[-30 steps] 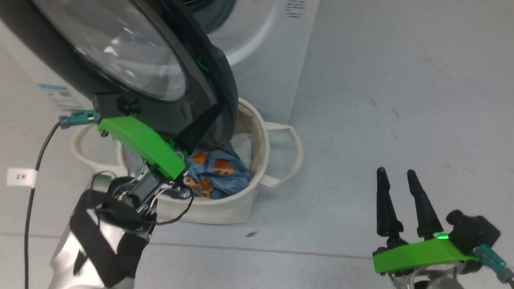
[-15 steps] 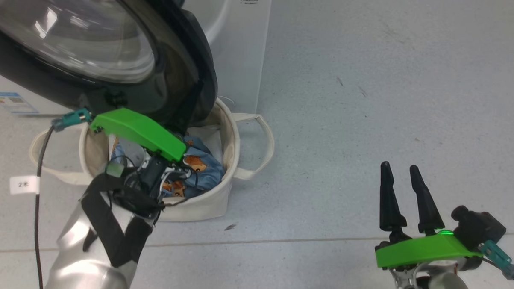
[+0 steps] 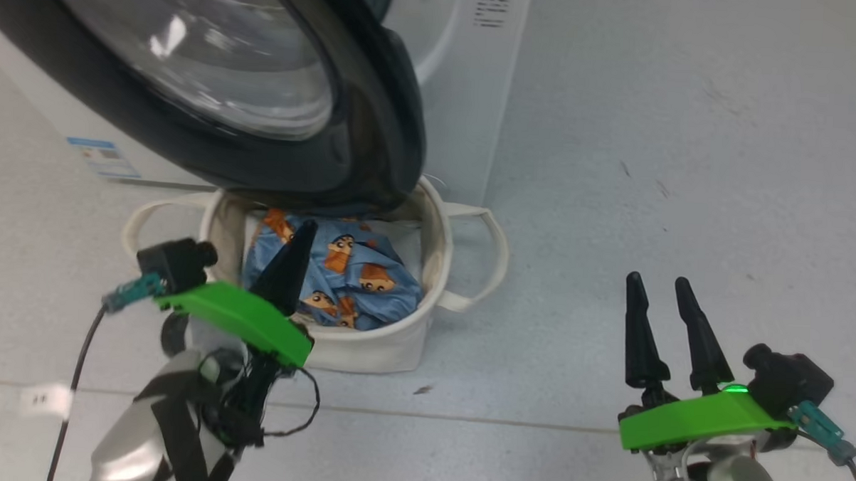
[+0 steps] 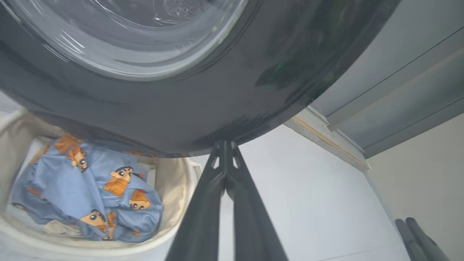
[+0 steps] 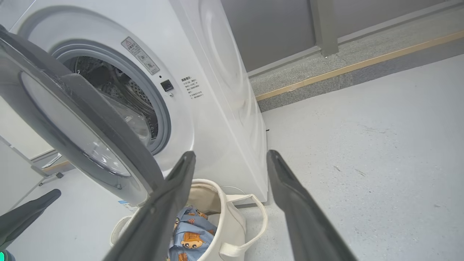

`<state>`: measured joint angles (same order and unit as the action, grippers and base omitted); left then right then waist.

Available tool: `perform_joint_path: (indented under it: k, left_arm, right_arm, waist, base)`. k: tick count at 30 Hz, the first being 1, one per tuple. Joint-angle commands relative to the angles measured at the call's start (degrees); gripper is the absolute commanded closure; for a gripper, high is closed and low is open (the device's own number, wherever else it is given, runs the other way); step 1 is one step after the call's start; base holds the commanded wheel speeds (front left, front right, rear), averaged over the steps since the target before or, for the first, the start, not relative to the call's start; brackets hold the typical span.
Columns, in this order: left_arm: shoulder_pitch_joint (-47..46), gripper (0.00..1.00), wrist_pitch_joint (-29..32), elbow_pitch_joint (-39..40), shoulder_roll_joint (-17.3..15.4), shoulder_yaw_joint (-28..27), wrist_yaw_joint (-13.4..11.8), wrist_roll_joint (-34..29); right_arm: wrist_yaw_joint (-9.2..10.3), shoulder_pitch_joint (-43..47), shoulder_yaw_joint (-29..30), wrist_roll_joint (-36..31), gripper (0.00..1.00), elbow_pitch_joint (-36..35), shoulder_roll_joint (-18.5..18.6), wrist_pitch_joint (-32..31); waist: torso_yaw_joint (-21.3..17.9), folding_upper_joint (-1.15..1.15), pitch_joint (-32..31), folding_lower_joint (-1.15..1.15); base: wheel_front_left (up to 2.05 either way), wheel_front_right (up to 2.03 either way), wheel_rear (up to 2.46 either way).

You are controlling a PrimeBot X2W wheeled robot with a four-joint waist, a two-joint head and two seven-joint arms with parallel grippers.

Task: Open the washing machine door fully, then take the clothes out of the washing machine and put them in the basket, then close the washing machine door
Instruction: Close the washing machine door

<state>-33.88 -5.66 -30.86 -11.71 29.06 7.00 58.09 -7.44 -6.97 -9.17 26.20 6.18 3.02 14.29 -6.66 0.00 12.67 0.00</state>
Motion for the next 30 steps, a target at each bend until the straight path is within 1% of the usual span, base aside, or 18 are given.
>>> perform_joint_path:
  k: [1, 4, 5, 7, 8, 9, 11, 12, 13, 14, 15, 20, 25, 27, 30]
  left_arm:
    - [-0.87, 1.0, -2.56, 1.42, -2.28, -1.48, -0.68, -2.02]
    - [1.77, 0.89, -7.61, 1.25, -2.77, -2.3, -3.94, -5.76]
    - [2.85, 0.87, -8.41, 1.63, -2.69, -2.97, -4.87, -6.76]
    - [4.94, 0.88, -9.14, 3.0, -3.05, -3.82, -6.62, -10.35]
    - [5.82, 0.89, -9.24, 4.44, -3.3, -4.96, -7.98, -13.04]
    - [6.93, 0.91, -9.28, 6.58, -3.24, -6.72, -9.35, -16.01]
    - [10.06, 0.89, -9.3, 10.85, -2.26, -10.02, -11.32, -21.55]
    - [11.75, 0.77, -9.31, 12.71, -1.57, -11.59, -12.02, -23.97]
    - [13.32, 0.48, -9.31, 14.36, -1.02, -12.91, -12.61, -26.64]
    - [14.88, 0.06, -9.31, 15.56, -0.47, -14.01, -13.25, -29.23]
    - [16.36, 0.0, -9.32, 16.3, 0.2, -14.86, -13.59, -31.27]
    - [21.39, 0.0, -9.32, 16.68, 2.84, -18.54, -13.75, -37.1]
    - [23.91, 0.0, -9.33, 16.54, 4.67, -20.57, -12.29, -41.56]
    - [24.12, 0.0, -9.33, 16.43, 5.01, -20.85, -11.93, -42.16]
    - [24.4, 0.0, -9.33, 16.0, 5.82, -21.27, -10.62, -43.75]
  right_arm:
    - [-0.05, -0.48, -1.75, -0.45, 0.0, -2.06, -0.14, 0.71]
    - [-0.05, 0.08, -2.46, -0.53, 0.0, -2.59, -0.14, 0.71]
    - [-0.05, 0.37, -2.68, -0.49, 0.0, -2.77, -0.14, 0.71]
    - [-0.05, 1.0, -3.02, -0.62, 0.0, -3.03, -0.14, 0.71]
    - [-0.05, 1.29, -3.29, -0.76, 0.0, -3.09, -0.14, 0.71]
    - [-0.05, 1.54, -3.55, -0.93, 0.0, -3.16, -0.14, 0.71]
    - [-0.05, 2.02, -3.86, -1.25, 0.0, -3.3, -0.14, 0.71]
    - [-0.05, 2.22, -3.97, -1.42, 0.0, -3.39, -0.14, 0.71]
    - [-0.05, 2.43, -4.05, -1.58, 0.0, -3.46, -0.14, 0.71]
    - [-0.05, 2.66, -4.13, -1.62, 0.0, -3.53, -0.14, 0.71]
    - [-0.05, 2.9, -4.2, -1.65, 0.0, -3.53, -0.14, 0.71]
    - [-0.05, 3.78, -4.86, -1.68, 0.0, -3.44, -0.14, 0.71]
    - [-0.05, 4.43, -5.12, -1.72, 0.0, -3.44, -0.14, 0.71]
    - [-0.05, 4.47, -5.23, -1.78, 0.0, -3.42, -0.14, 0.71]
    - [-0.05, 4.41, -5.68, -1.99, 0.0, -3.5, -0.14, 0.71]
  waist:
    - [1.54, 0.0, -1.18, 0.0]
    - [3.11, 0.0, -2.45, 0.0]
    - [3.66, 0.0, -2.91, 0.0]
    - [4.67, 0.0, -3.73, 0.0]
    - [5.15, 0.0, -4.11, 0.0]
    - [5.58, 0.0, -4.44, 0.0]
    - [6.35, 0.0, -5.14, 0.0]
    - [6.66, 0.0, -5.41, 0.0]
    - [6.96, 0.0, -5.72, 0.0]
    - [7.23, 0.0, -6.0, 0.0]
    - [7.51, 0.0, -6.29, 0.0]
    - [8.17, 0.0, -7.29, 0.0]
    - [8.94, 0.0, -7.71, 0.0]
    - [9.05, 0.0, -7.75, 0.0]
    - [9.24, 0.0, -7.66, 0.0]
  base:
    - [0.0, 0.0, 0.0]
    - [0.0, 0.0, 0.0]
    - [0.0, 0.0, 0.0]
    - [0.0, 0.0, 0.0]
    - [0.0, 0.0, 0.0]
    - [0.0, 0.0, 0.0]
    - [0.0, 0.0, 0.0]
    - [0.0, 0.0, 0.0]
    - [0.0, 0.0, 0.0]
    - [0.0, 0.0, 0.0]
    - [0.0, 0.0, 0.0]
    - [0.0, 0.0, 0.0]
    - [0.0, 0.0, 0.0]
    - [0.0, 0.0, 0.0]
    - [0.0, 0.0, 0.0]
